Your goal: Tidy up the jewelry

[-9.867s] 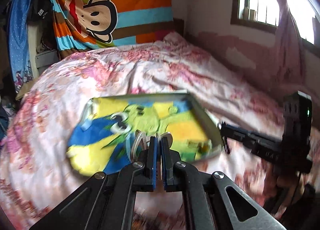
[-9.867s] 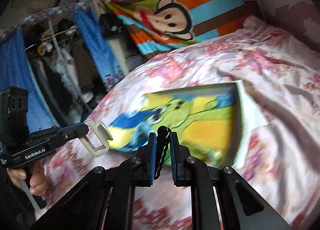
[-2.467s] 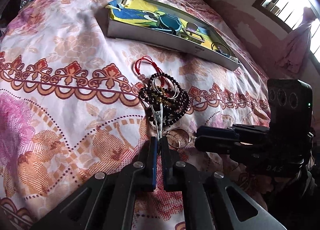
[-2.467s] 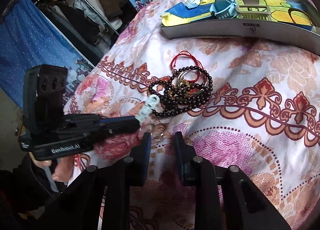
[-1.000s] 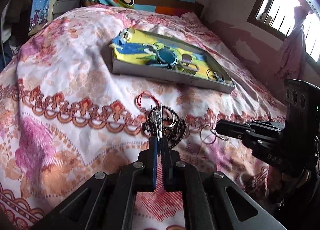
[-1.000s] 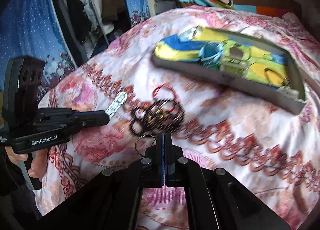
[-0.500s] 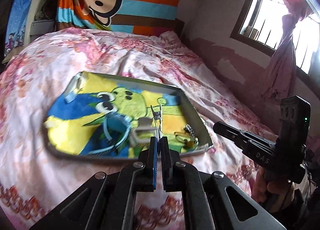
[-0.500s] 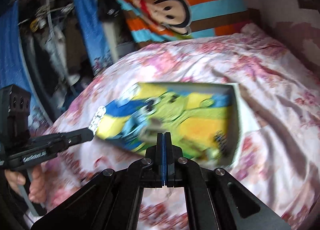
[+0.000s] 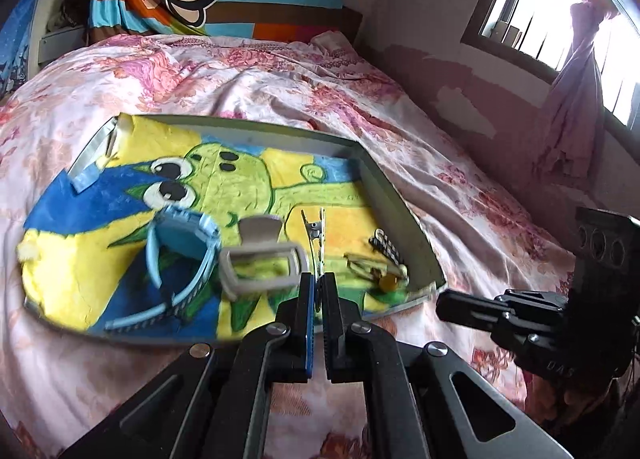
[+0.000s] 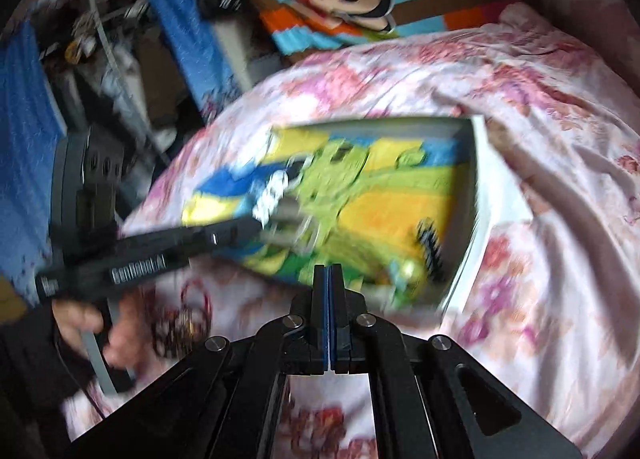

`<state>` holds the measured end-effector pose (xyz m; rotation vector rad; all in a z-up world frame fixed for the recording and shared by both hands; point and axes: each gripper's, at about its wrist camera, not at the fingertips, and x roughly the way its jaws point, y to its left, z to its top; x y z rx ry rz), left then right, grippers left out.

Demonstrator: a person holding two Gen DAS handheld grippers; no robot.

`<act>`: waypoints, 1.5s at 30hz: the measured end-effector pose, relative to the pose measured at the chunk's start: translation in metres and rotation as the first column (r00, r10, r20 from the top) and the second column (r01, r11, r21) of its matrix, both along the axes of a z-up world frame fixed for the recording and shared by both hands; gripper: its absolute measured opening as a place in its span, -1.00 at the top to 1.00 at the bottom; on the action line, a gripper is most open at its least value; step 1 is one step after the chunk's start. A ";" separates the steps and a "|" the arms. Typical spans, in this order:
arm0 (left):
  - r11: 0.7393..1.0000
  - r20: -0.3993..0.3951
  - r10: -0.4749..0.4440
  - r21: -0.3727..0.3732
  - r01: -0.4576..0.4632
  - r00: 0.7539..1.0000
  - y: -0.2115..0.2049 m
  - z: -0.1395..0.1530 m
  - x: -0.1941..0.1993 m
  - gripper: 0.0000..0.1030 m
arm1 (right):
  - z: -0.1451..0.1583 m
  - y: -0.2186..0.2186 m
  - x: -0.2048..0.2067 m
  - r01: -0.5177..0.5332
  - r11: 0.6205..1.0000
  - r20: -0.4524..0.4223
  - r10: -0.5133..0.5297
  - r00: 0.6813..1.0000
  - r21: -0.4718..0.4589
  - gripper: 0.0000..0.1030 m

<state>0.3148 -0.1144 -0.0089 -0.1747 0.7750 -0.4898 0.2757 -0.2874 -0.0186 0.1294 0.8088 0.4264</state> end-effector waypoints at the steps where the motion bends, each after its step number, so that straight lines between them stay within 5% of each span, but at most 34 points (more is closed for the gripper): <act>1: 1.000 -0.004 0.002 0.002 -0.002 1.000 0.003 -0.002 -0.006 0.92 | -0.006 0.004 -0.006 -0.017 1.000 -0.017 0.017 1.000 -0.016 0.94; 3: 1.000 -0.022 0.004 -0.009 -0.004 1.000 0.012 -0.007 -0.023 0.92 | -0.014 0.010 -0.014 -0.046 0.998 -0.048 0.044 0.998 -0.033 0.74; 4: 1.000 -0.032 0.004 -0.010 -0.004 0.999 0.014 -0.009 -0.029 0.92 | -0.019 0.013 -0.019 -0.061 0.997 -0.059 0.058 0.997 -0.043 0.44; 6: 1.000 -0.060 0.001 -0.010 -0.001 0.998 0.019 -0.015 -0.043 0.92 | -0.025 0.020 -0.027 -0.078 0.995 -0.067 0.074 0.995 -0.059 0.15; 17: 1.000 -0.079 0.018 -0.015 -0.019 0.997 0.026 -0.022 -0.055 0.92 | -0.048 0.059 -0.039 -0.151 0.960 -0.127 0.123 0.984 -0.238 0.14; 18: 1.000 -0.073 0.018 -0.016 -0.019 0.997 0.026 -0.021 -0.054 0.92 | -0.050 0.061 -0.040 -0.151 0.954 -0.128 0.121 0.984 -0.260 0.20; 19: 1.000 -0.068 0.018 -0.019 -0.019 0.997 0.026 -0.020 -0.052 0.92 | -0.053 0.064 -0.040 -0.153 0.946 -0.125 0.122 0.985 -0.284 0.46; 21: 1.000 -0.062 0.019 -0.022 -0.020 0.998 0.026 -0.018 -0.050 0.92 | -0.053 0.066 -0.038 -0.148 0.943 -0.113 0.119 0.986 -0.299 0.50; 30: 0.998 -0.018 0.032 -0.044 -0.033 0.999 0.024 -0.001 -0.028 0.92 | -0.018 0.052 -0.034 -0.080 0.967 0.015 0.086 0.996 -0.241 0.50; 36: 0.998 0.001 0.031 -0.051 -0.030 1.000 0.011 0.010 -0.005 0.92 | 0.024 0.014 -0.007 0.100 0.985 0.158 -0.078 0.984 -0.139 0.50; 40: 0.999 -0.029 0.016 -0.045 -0.017 0.999 -0.006 0.006 0.012 0.92 | 0.023 -0.005 0.018 0.191 0.978 0.168 -0.175 0.970 -0.080 0.50; 45: 1.000 -0.081 0.010 -0.009 -0.011 0.997 -0.025 -0.007 0.030 0.92 | 0.001 -0.012 0.032 0.233 0.965 0.138 -0.216 0.967 -0.119 0.49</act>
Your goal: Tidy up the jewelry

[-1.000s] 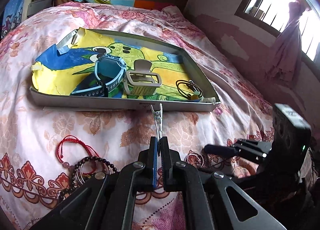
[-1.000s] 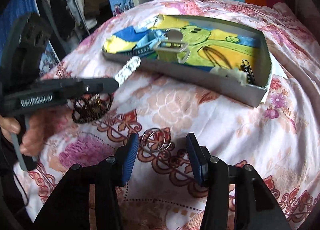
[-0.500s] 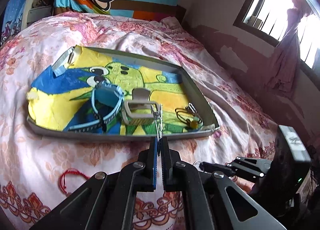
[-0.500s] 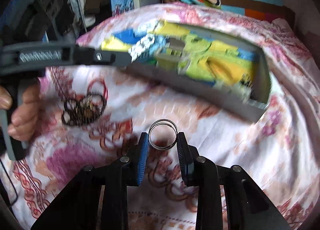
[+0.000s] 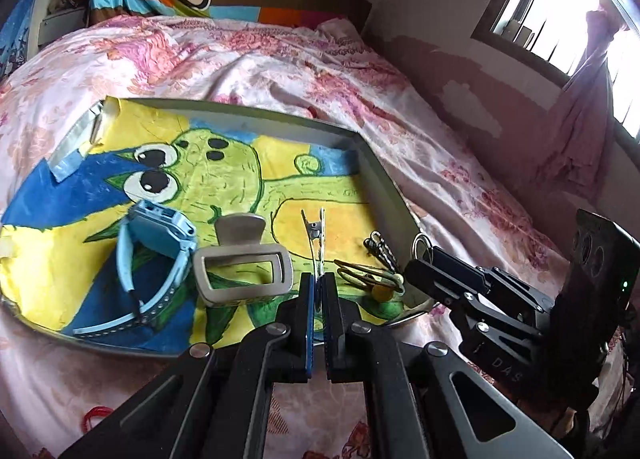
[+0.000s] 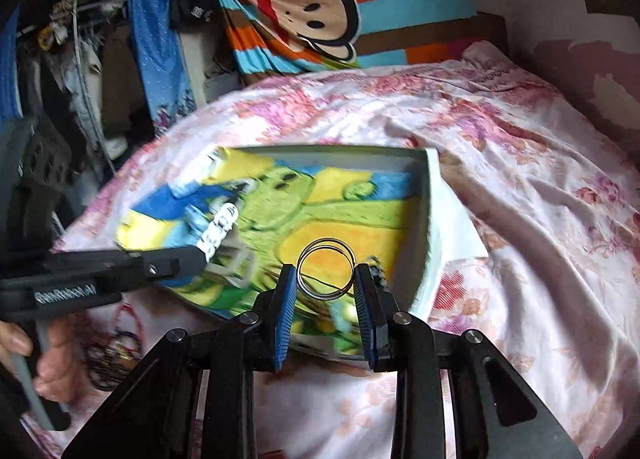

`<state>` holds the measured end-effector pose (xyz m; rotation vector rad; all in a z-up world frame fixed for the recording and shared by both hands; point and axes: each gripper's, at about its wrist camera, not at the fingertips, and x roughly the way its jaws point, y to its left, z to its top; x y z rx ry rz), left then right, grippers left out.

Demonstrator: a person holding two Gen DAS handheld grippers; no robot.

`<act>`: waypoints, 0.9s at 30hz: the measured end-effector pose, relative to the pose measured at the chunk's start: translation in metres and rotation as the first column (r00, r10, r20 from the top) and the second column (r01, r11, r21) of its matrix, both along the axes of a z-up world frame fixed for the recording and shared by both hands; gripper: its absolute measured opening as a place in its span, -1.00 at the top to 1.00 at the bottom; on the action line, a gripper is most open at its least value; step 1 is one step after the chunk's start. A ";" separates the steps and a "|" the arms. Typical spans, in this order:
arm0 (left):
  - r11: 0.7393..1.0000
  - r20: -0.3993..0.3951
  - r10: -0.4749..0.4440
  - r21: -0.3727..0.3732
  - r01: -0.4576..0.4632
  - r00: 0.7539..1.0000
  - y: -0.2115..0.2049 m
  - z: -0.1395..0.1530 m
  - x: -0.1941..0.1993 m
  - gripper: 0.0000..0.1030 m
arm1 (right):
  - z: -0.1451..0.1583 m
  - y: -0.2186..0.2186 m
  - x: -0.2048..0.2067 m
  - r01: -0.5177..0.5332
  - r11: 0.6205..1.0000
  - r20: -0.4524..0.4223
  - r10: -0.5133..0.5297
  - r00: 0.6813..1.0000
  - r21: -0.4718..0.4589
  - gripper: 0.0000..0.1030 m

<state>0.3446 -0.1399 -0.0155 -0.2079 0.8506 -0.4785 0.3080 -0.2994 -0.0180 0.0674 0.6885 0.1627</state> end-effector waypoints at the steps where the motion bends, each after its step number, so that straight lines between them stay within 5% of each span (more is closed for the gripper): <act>1: 1.000 -0.007 0.000 0.004 0.000 1.000 -0.002 -0.002 0.001 0.92 | -0.005 0.000 0.002 0.007 1.000 -0.005 -0.006 1.000 0.010 0.49; 5: 1.000 -0.043 -0.001 0.011 0.001 0.999 -0.005 -0.012 0.005 0.92 | -0.014 -0.004 0.004 0.008 0.999 -0.023 -0.007 1.000 0.036 0.49; 13: 0.996 -0.090 0.028 -0.079 -0.036 0.996 0.015 -0.014 0.003 0.83 | -0.008 -0.013 -0.004 0.018 0.999 0.004 -0.018 1.000 0.038 0.14; 19: 0.992 -0.029 0.033 -0.122 -0.036 0.999 0.024 0.014 -0.020 0.20 | 0.012 -0.024 -0.024 0.061 0.997 0.031 -0.063 0.998 0.045 -0.20; 21: 0.990 0.010 0.064 -0.129 -0.062 0.998 0.030 0.028 -0.035 -0.50 | 0.022 -0.024 -0.035 0.063 0.997 0.049 -0.065 0.997 0.045 -0.33; 24: 0.985 0.100 0.124 -0.130 -0.111 0.987 0.043 0.051 -0.063 -0.83 | 0.043 -0.020 -0.059 0.046 0.998 0.100 -0.051 0.994 0.053 -0.59; 27: 0.985 0.170 0.159 -0.090 -0.145 0.973 0.052 0.070 -0.094 -0.94 | 0.062 -0.013 -0.083 0.045 0.998 0.150 -0.053 0.987 0.054 -0.86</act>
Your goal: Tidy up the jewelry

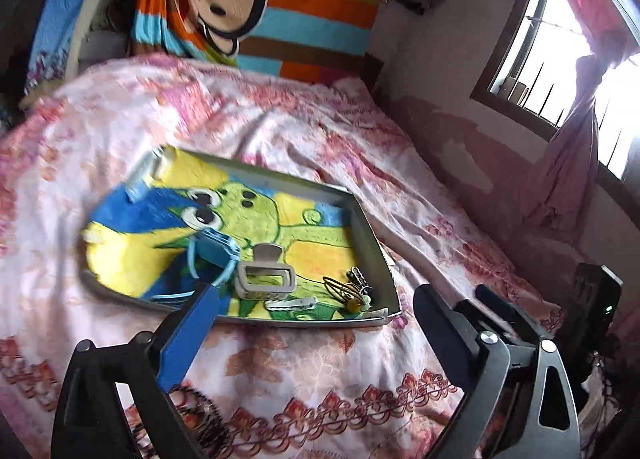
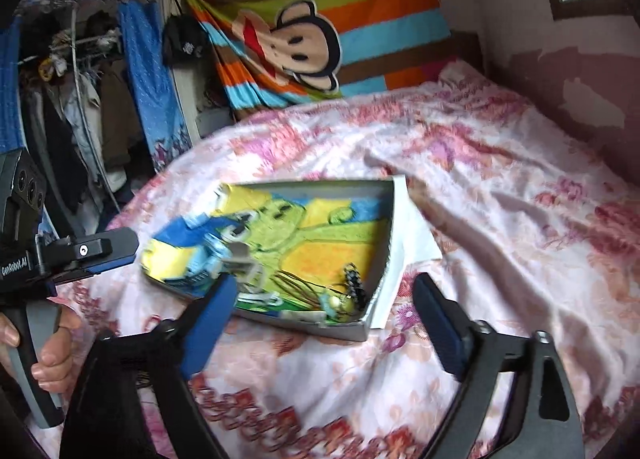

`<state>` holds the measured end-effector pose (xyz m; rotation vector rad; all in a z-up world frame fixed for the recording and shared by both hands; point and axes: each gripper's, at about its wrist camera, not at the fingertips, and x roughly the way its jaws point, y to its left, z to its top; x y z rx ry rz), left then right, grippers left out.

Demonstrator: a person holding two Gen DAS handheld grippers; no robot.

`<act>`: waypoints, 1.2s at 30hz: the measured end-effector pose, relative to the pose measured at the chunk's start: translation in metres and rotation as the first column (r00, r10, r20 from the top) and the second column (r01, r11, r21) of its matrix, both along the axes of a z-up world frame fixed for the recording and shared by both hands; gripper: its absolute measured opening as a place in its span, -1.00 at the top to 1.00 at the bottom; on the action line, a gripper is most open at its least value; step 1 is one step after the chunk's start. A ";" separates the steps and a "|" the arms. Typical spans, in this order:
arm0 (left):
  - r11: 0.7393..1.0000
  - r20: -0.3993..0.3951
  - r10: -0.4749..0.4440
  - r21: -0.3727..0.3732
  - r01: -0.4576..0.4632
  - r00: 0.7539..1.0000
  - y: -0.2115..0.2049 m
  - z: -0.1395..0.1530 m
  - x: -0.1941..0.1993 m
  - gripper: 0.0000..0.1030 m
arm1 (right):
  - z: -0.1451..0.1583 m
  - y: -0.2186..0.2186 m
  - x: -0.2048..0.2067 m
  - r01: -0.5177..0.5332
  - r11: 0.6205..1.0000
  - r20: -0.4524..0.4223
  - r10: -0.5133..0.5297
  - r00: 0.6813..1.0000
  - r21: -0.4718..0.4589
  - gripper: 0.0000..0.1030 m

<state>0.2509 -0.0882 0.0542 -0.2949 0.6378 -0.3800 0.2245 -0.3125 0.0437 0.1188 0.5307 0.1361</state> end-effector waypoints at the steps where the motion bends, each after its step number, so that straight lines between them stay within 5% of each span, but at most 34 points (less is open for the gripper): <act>1: 1.000 0.019 0.013 0.016 -0.013 1.000 0.003 0.004 -0.009 -0.94 | 0.007 0.004 -0.009 0.000 1.000 0.018 0.000 1.000 -0.005 -0.91; 8: 0.987 0.171 0.103 0.106 -0.122 0.980 0.030 0.031 -0.086 -1.00 | 0.044 0.035 -0.078 -0.013 1.000 0.137 0.017 0.990 -0.028 -0.97; 16: 0.951 0.233 0.175 0.213 -0.226 0.957 0.059 0.029 -0.153 -1.00 | 0.037 0.064 -0.143 -0.018 0.999 0.200 0.023 0.980 -0.030 -0.97; 24: 0.934 0.201 0.200 0.256 -0.248 0.959 0.084 0.006 -0.180 -1.00 | 0.010 0.076 -0.179 -0.020 0.999 0.172 0.028 0.985 -0.049 -0.97; 36: 0.933 0.043 0.183 0.308 -0.187 0.982 0.123 -0.060 -0.180 -1.00 | -0.045 0.094 -0.162 -0.105 0.986 -0.069 0.097 0.993 -0.127 -0.97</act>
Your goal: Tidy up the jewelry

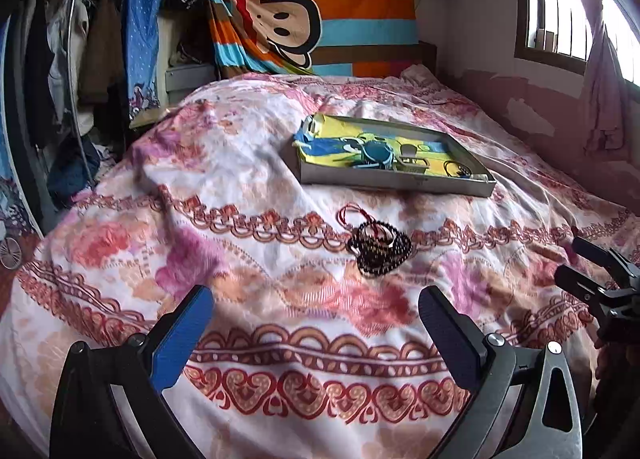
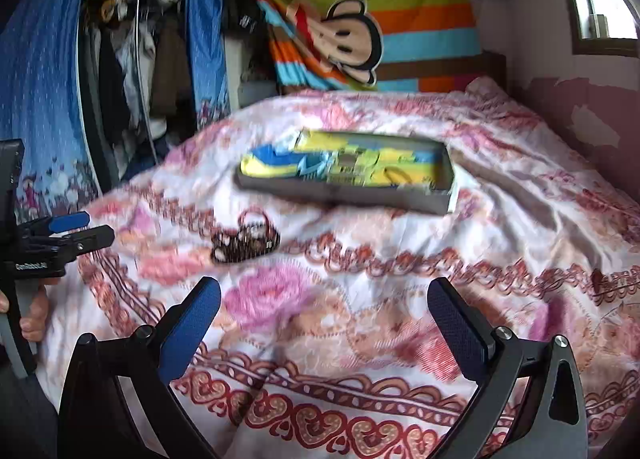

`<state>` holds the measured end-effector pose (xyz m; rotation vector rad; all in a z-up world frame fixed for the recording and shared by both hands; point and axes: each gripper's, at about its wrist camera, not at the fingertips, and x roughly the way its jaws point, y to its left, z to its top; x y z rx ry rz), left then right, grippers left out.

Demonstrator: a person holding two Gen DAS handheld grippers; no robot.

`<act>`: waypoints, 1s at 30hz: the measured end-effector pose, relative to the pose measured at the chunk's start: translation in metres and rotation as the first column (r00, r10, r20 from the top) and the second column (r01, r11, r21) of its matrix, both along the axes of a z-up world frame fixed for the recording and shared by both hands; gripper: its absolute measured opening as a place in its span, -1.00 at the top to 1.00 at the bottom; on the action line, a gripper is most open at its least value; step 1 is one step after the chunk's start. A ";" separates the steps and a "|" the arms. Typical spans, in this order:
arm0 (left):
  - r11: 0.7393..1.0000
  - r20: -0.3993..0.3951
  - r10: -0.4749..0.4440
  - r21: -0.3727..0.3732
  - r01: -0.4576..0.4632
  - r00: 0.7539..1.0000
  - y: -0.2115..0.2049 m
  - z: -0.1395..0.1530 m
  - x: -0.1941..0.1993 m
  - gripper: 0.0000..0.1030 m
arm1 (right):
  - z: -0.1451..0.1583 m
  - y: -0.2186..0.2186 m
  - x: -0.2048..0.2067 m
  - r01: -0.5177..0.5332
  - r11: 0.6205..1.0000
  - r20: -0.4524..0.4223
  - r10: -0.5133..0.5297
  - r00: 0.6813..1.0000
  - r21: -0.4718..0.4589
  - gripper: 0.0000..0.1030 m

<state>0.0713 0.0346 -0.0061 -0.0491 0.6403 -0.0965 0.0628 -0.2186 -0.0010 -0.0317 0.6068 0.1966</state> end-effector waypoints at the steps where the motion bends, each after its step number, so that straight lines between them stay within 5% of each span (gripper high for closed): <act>1: 1.000 -0.005 -0.003 0.005 0.003 1.000 0.000 -0.003 0.000 -1.00 | -0.003 0.003 0.002 -0.006 1.000 -0.014 0.006 1.000 -0.003 -0.97; 8: 0.998 -0.064 -0.053 0.039 0.055 0.997 -0.003 -0.008 0.023 -1.00 | -0.016 0.007 0.031 -0.052 0.998 -0.118 0.050 0.992 -0.017 -0.97; 20: 0.963 -0.153 -0.248 -0.141 0.228 0.957 -0.013 -0.014 0.093 -0.91 | -0.026 -0.010 0.102 -0.080 0.997 -0.180 0.081 0.980 0.011 -0.97; 30: 0.971 -0.167 -0.166 -0.197 0.132 0.972 0.007 -0.014 0.134 -0.85 | -0.036 0.041 0.132 -0.267 0.962 -0.210 0.274 0.938 0.062 -0.91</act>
